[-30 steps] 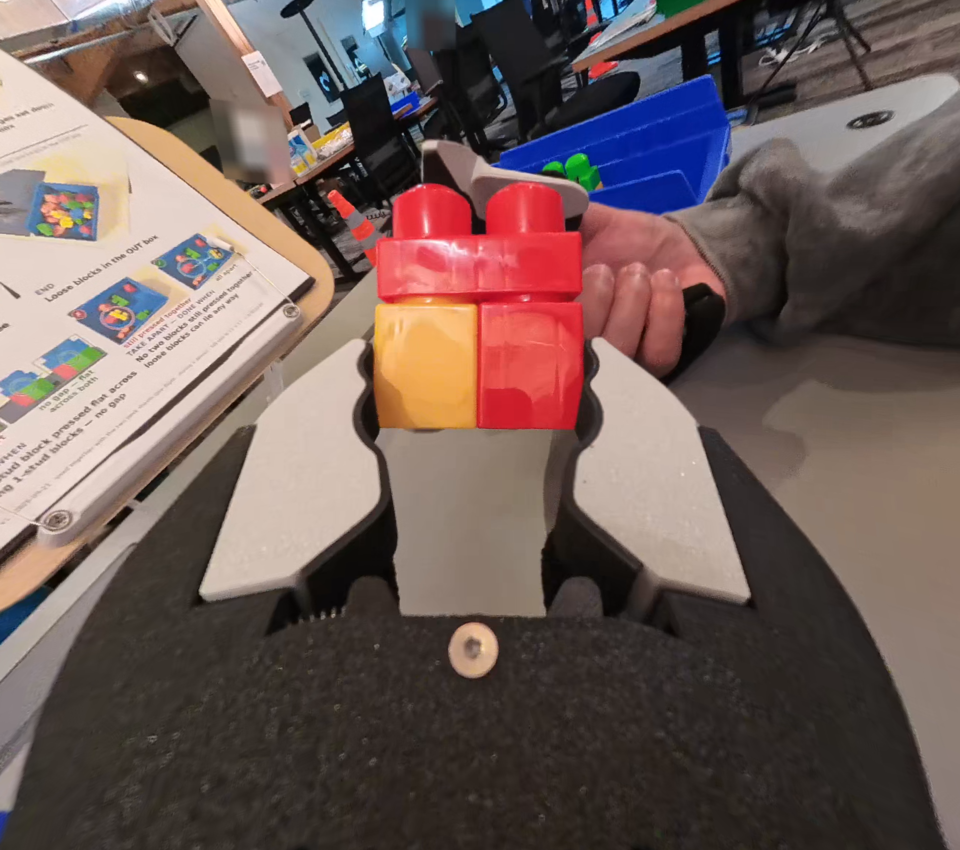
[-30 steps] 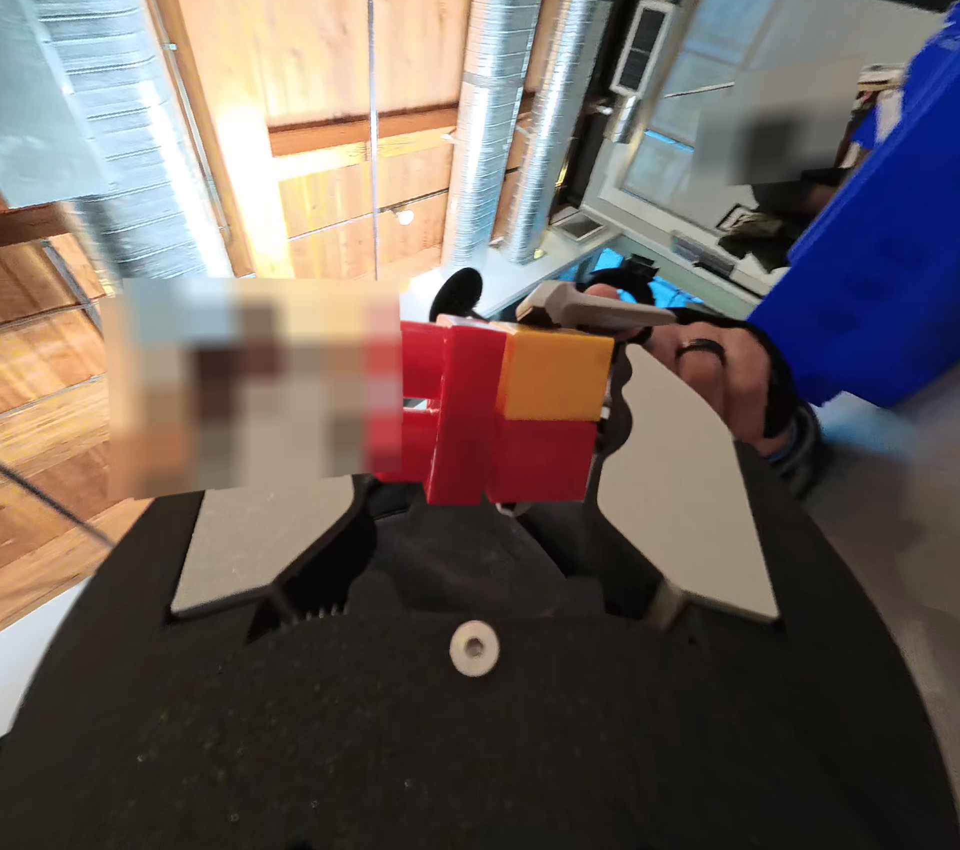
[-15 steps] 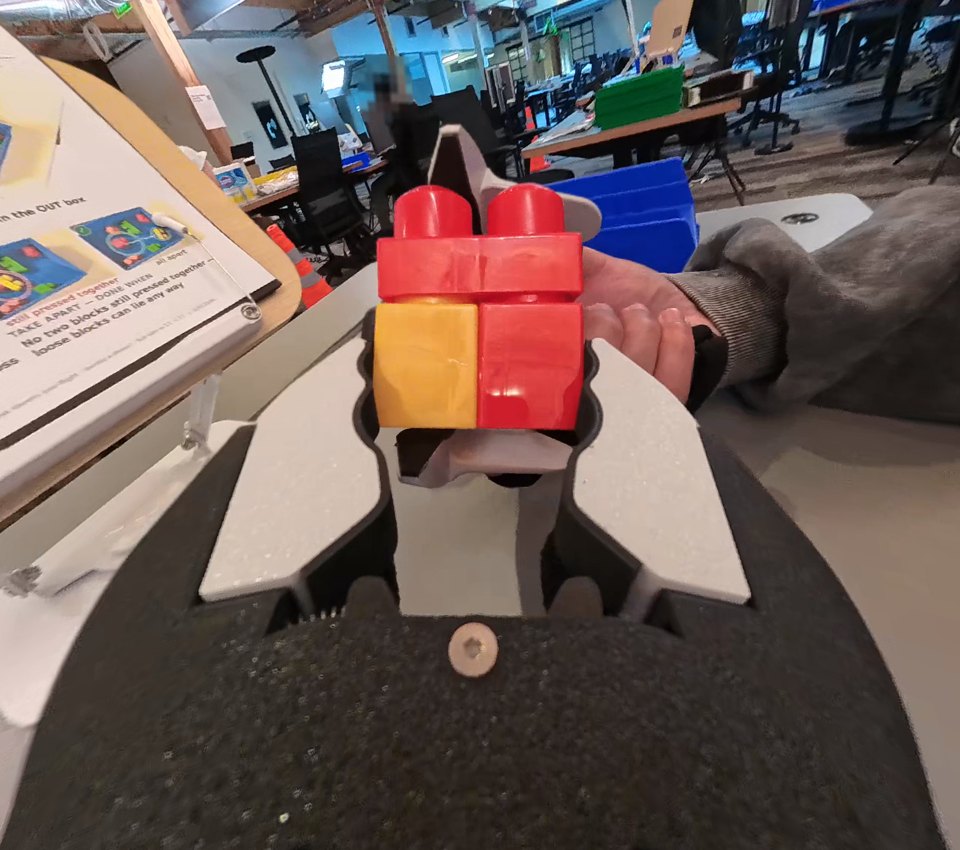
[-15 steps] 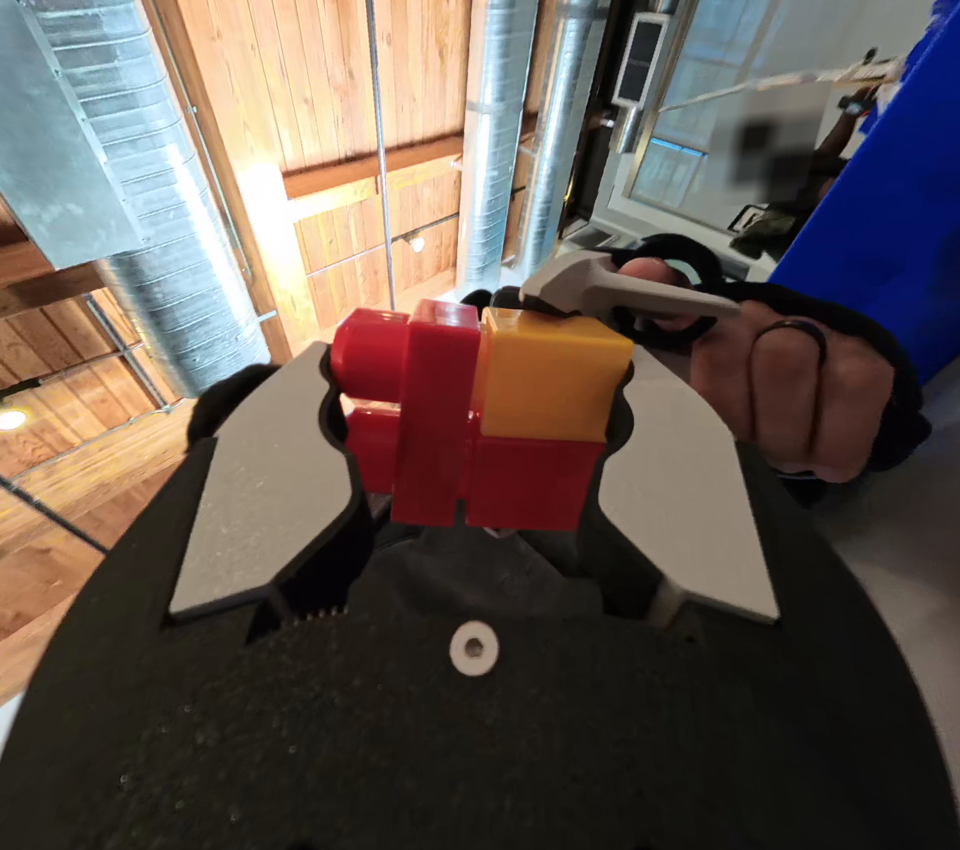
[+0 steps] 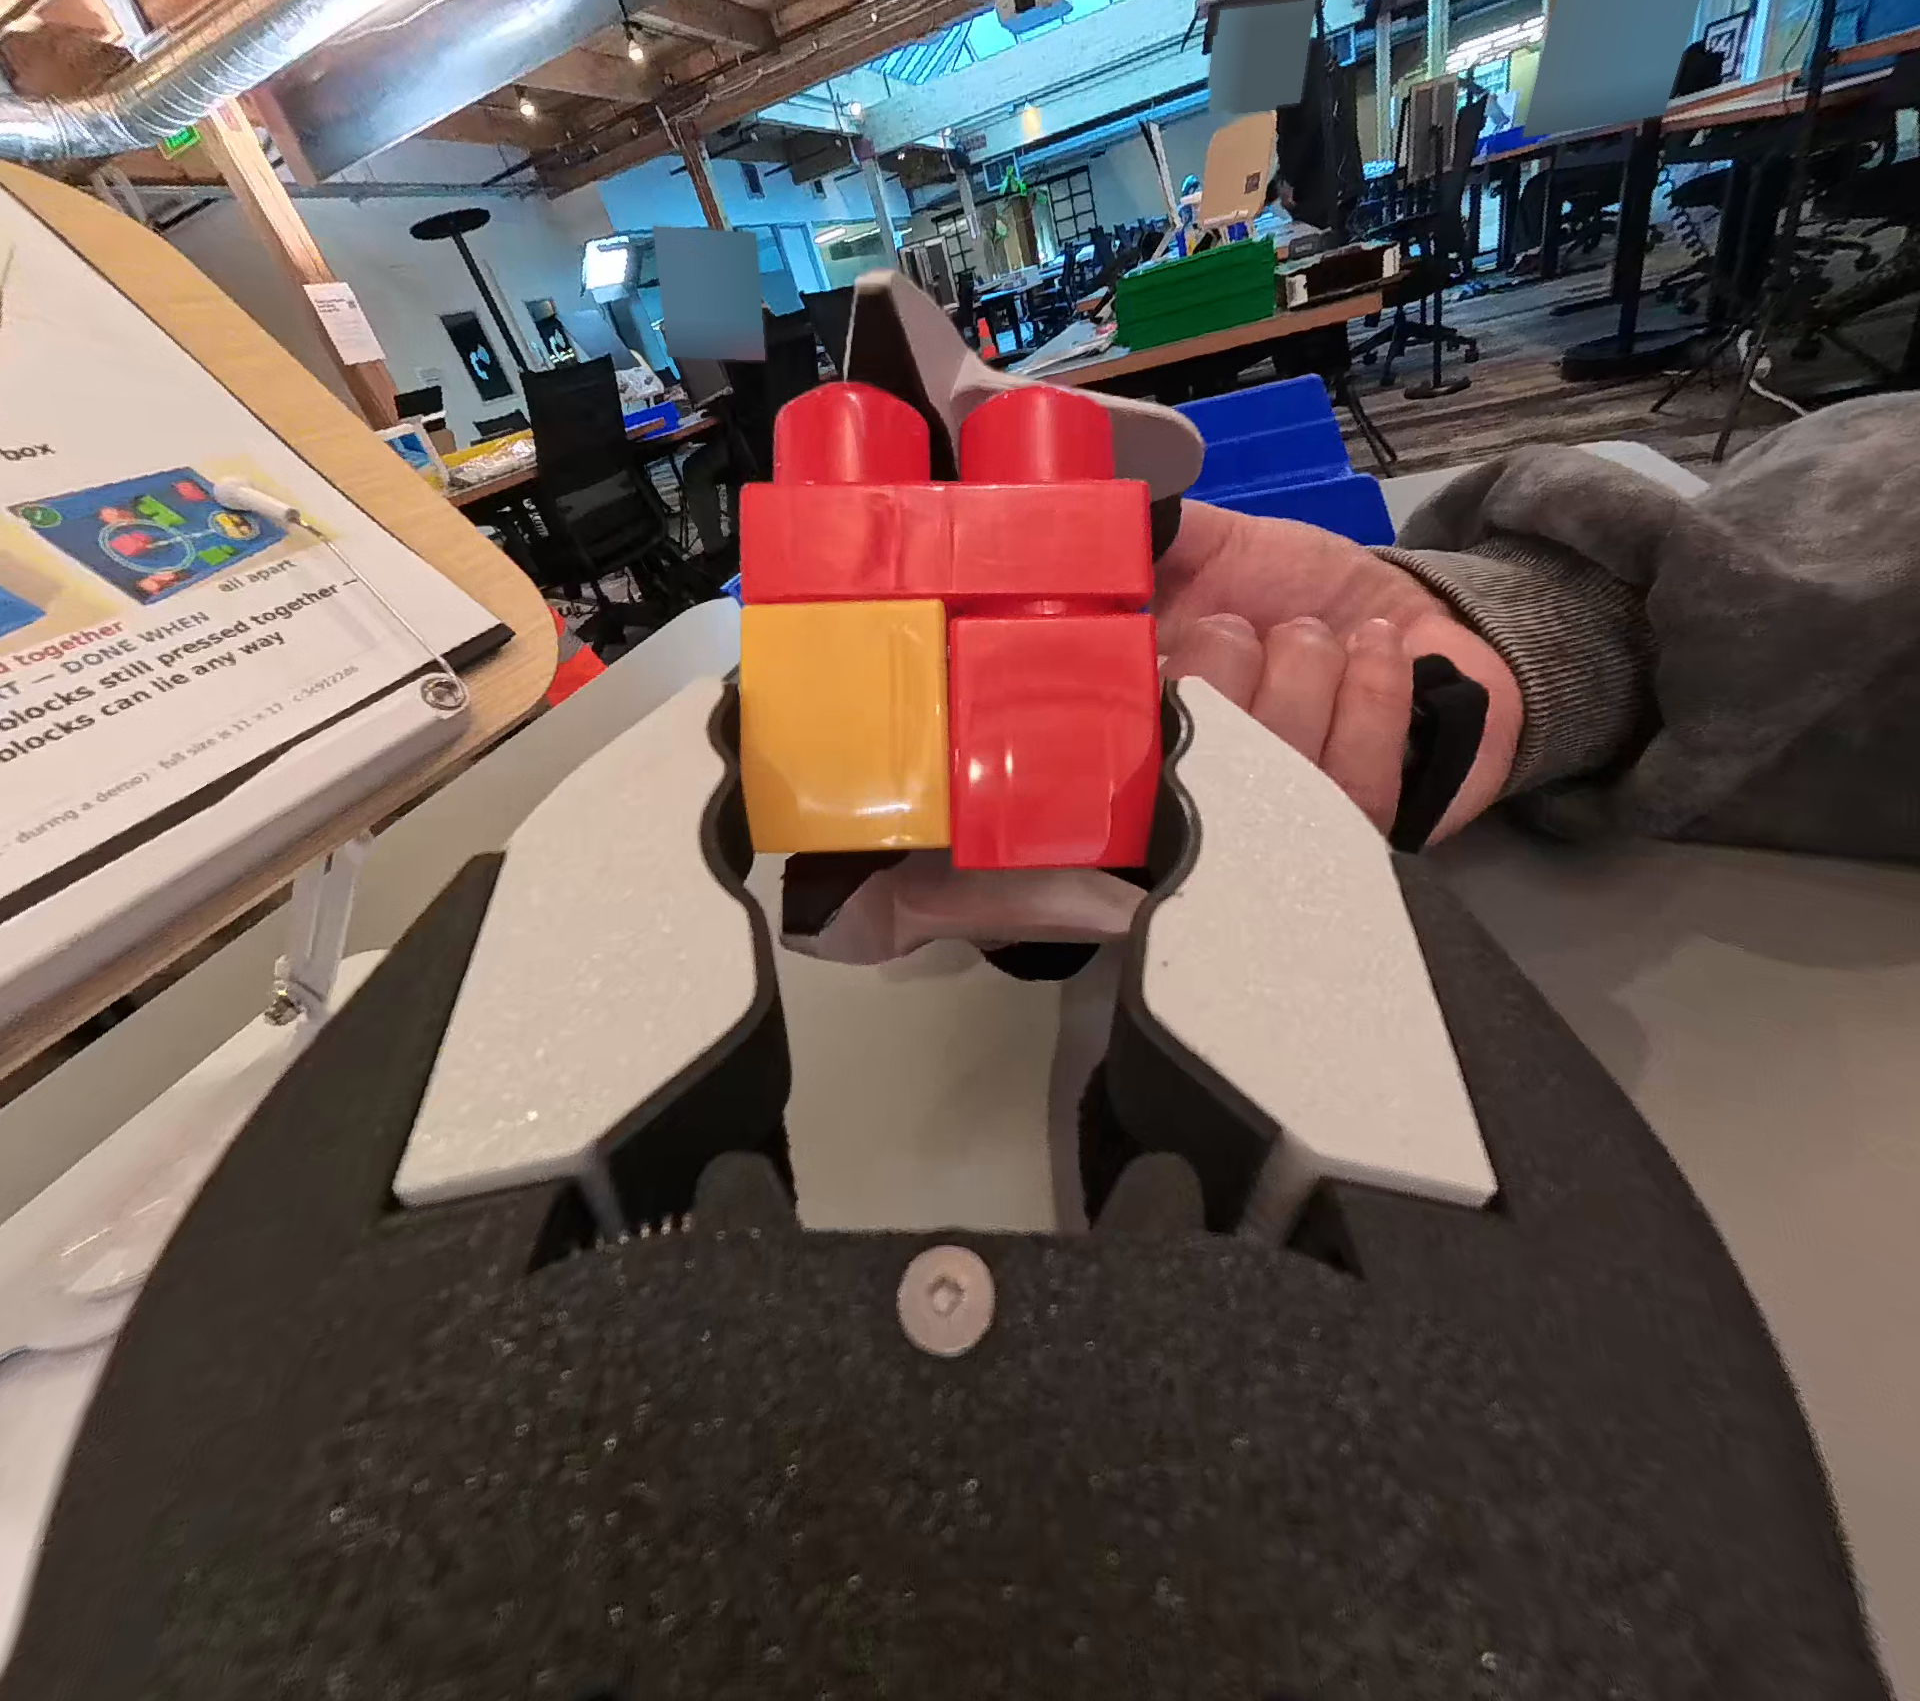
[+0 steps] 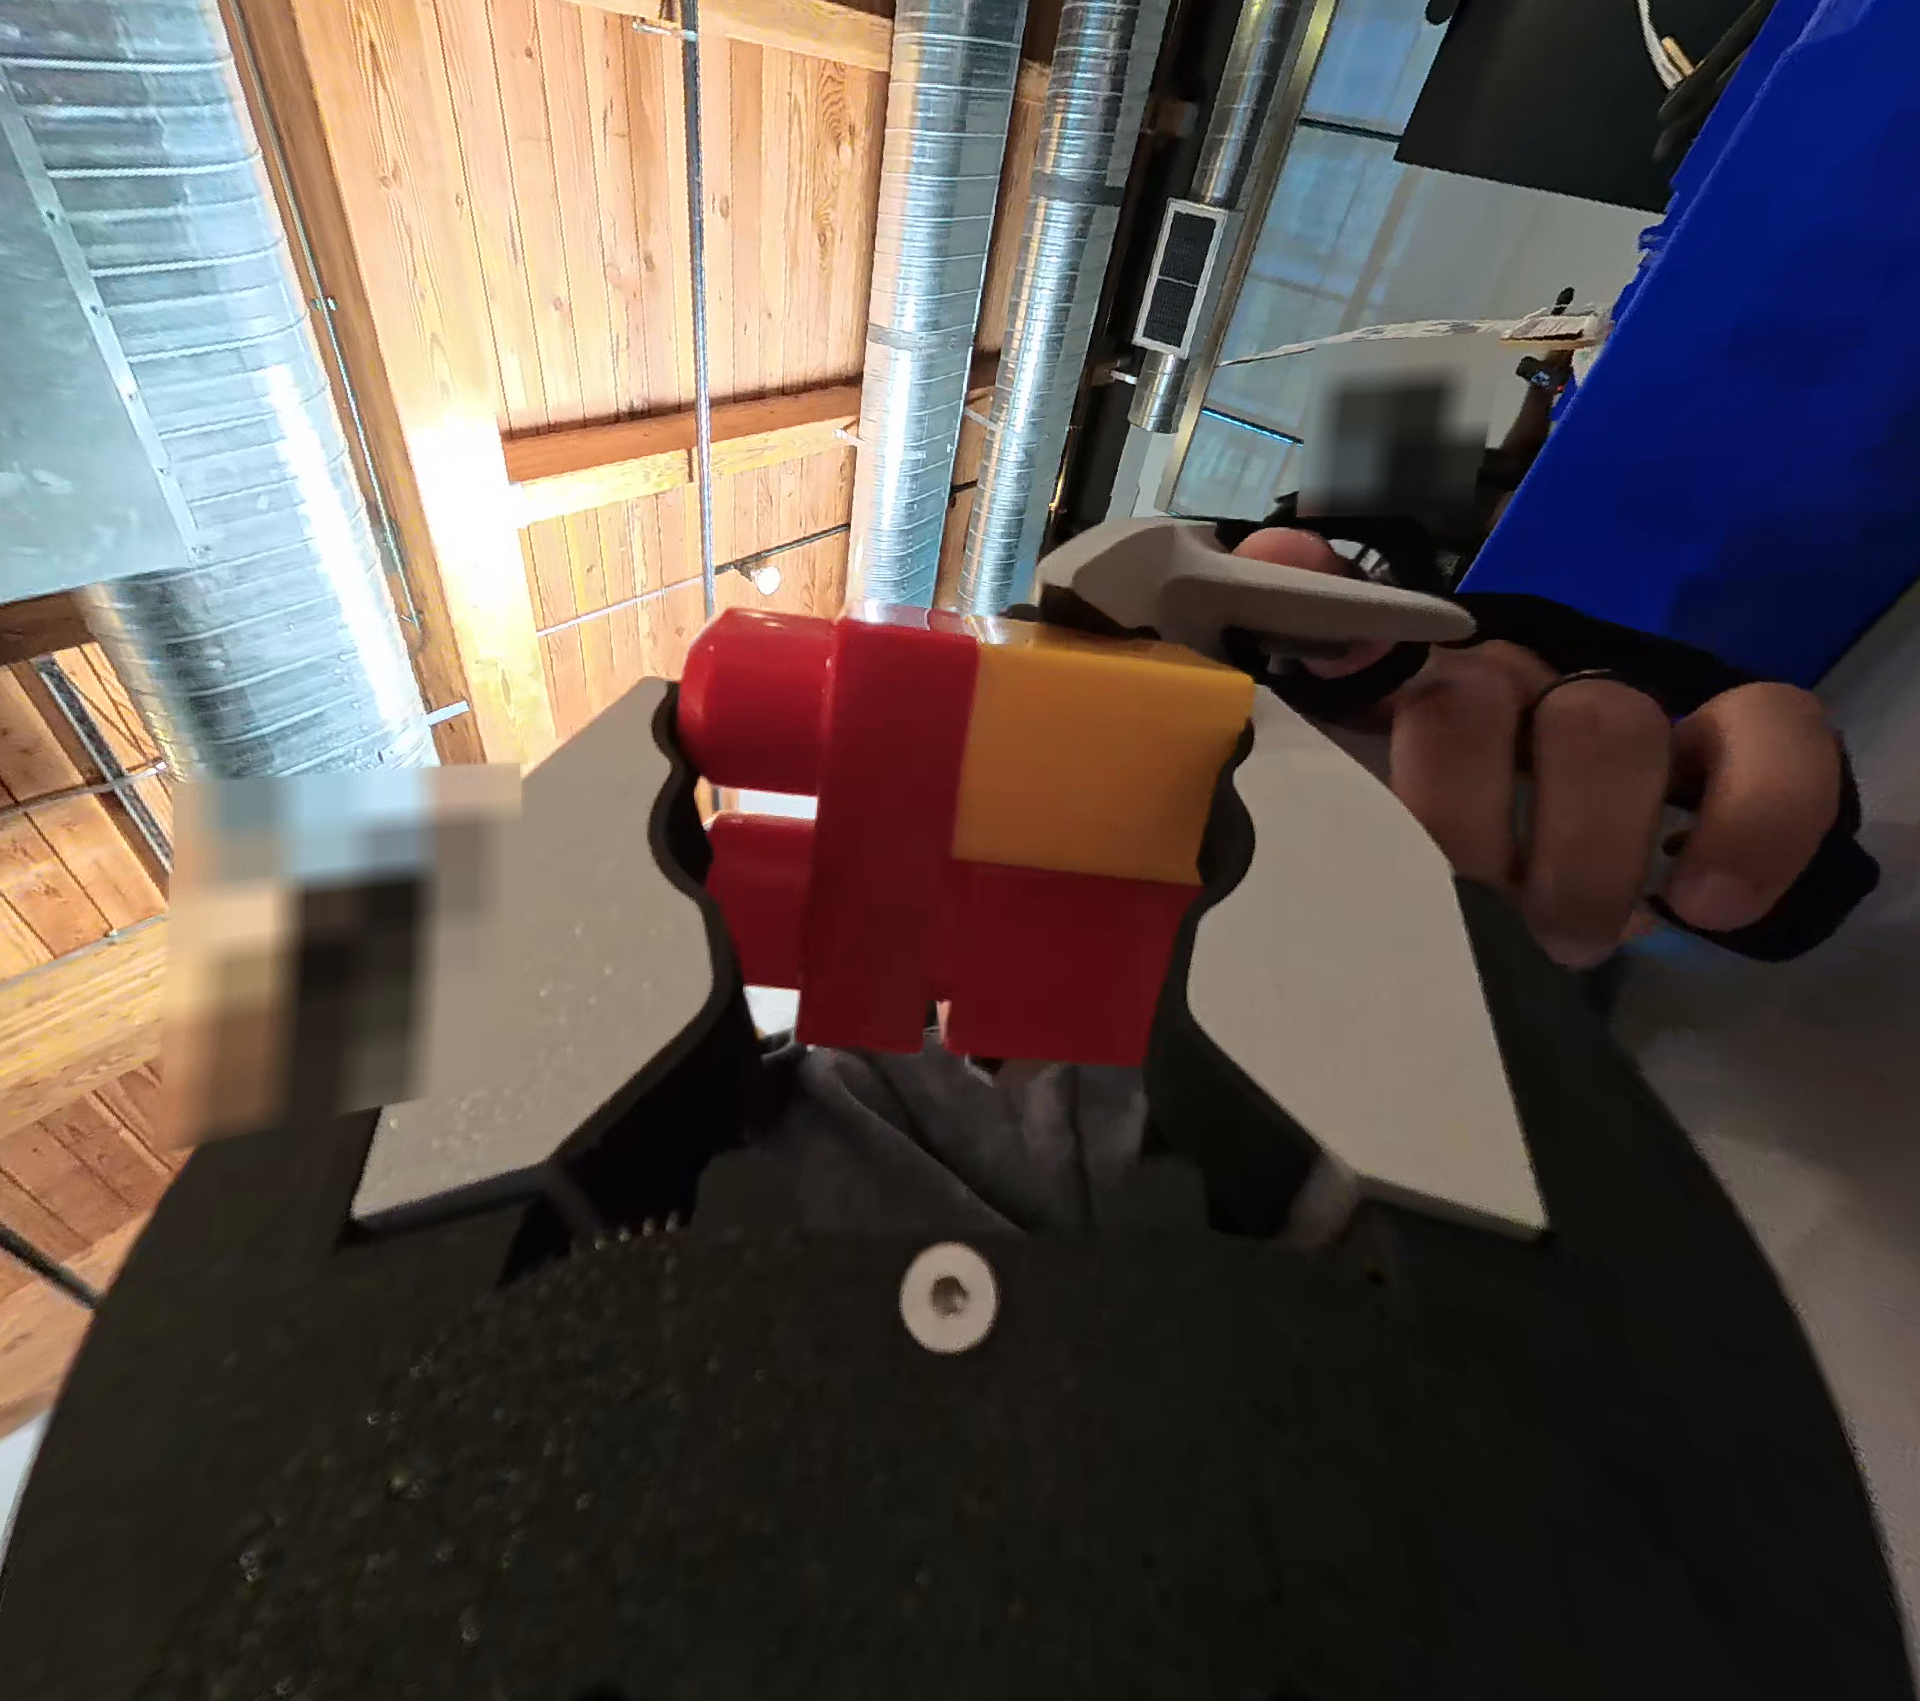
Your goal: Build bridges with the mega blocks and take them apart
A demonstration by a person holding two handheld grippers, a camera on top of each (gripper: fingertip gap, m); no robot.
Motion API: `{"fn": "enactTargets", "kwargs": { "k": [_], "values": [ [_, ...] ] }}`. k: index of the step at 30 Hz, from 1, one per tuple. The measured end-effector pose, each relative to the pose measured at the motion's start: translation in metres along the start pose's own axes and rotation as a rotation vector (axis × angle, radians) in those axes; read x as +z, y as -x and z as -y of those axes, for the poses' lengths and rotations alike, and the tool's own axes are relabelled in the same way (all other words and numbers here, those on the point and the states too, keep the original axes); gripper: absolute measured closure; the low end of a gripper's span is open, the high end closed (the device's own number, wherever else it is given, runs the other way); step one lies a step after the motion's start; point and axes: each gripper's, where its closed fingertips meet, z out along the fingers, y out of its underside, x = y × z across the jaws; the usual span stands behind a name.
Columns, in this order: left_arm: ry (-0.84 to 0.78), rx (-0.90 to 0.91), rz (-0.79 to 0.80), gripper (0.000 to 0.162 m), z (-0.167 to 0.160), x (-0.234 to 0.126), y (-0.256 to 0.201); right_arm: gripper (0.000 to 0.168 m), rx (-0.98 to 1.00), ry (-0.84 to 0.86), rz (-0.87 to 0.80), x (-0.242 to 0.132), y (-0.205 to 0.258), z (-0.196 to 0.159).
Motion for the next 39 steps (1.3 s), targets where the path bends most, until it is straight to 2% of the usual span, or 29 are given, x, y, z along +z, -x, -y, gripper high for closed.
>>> {"fn": "enactTargets", "kwargs": {
  "k": [5,7,13,18,24,39],
  "values": [
    [0.006,-0.015,-0.003,0.087,0.000,-0.003,0.000,0.072,0.003,-0.053,0.024,0.000,-0.001,0.001],
    [-0.002,-0.017,0.000,0.087,0.002,-0.005,0.001,0.061,0.003,-0.063,0.015,-0.003,-0.001,-0.001],
    [-0.029,-0.033,0.027,0.087,0.006,-0.014,0.010,0.058,0.040,0.026,-0.012,-0.006,-0.003,-0.024],
    [-0.015,-0.026,-0.003,0.087,0.003,-0.012,0.002,0.066,0.102,0.108,0.043,0.002,-0.001,-0.038],
    [-0.012,-0.028,-0.003,0.087,0.002,-0.011,0.002,0.067,0.100,0.105,0.046,0.001,-0.002,-0.037],
    [-0.025,0.000,0.020,0.087,0.005,-0.011,0.003,0.074,-0.014,0.148,0.007,0.000,0.000,-0.039]
  ]
}}
